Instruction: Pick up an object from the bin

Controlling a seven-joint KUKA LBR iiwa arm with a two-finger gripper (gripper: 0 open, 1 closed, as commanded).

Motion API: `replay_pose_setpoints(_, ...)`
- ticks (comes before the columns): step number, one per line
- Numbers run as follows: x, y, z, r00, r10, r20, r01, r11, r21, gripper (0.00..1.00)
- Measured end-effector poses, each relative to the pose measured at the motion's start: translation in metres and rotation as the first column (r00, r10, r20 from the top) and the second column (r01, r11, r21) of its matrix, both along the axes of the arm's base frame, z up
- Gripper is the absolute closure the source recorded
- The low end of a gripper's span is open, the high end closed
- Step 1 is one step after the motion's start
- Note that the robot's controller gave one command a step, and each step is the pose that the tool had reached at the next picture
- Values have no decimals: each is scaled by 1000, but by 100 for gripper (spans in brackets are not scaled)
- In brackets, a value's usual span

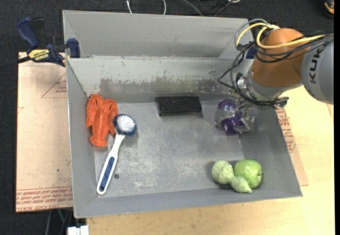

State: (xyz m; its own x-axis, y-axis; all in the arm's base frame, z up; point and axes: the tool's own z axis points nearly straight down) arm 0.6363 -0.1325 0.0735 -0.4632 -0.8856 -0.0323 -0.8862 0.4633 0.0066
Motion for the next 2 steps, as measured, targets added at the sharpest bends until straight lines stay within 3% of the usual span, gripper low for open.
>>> replay_pose_setpoints(2,-3,0,34,1000,0,-8,0,1000,0,100)
